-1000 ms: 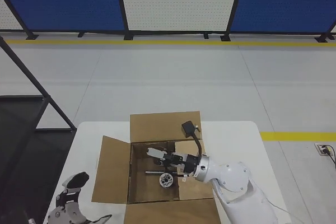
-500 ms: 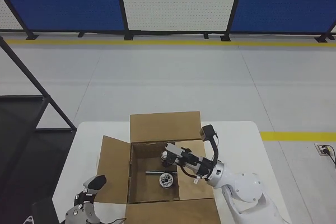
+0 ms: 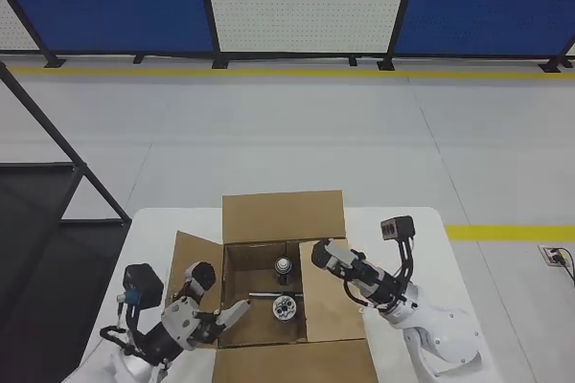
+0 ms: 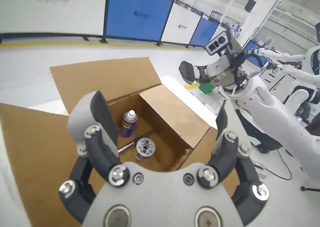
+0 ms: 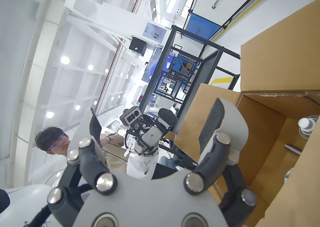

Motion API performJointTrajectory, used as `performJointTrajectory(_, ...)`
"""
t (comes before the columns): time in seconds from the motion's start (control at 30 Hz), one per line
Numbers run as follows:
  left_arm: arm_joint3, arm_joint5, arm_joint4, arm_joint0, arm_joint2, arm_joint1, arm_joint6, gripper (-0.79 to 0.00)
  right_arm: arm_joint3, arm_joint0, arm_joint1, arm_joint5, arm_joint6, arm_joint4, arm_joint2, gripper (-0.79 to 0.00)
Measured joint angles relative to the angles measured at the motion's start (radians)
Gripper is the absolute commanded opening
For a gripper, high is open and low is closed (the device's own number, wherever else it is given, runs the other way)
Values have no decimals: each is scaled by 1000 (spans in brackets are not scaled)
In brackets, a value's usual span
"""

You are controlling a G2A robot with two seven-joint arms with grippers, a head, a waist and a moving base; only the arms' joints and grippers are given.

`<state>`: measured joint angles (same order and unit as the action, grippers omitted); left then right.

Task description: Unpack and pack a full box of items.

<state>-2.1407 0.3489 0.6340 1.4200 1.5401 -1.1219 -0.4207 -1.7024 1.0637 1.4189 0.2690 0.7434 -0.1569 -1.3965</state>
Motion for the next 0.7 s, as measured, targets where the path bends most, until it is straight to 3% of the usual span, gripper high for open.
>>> performJointTrajectory(0.27, 109, -242, -205, -260, -153, -8, -377, 0, -6, 35, -17, 1, 26, -31, -51, 0)
performJointTrajectory(0.7, 133, -249, -246, -240, -152, -9, -359, 0, -5, 34, -18, -7, 30, -29, -50, 0)
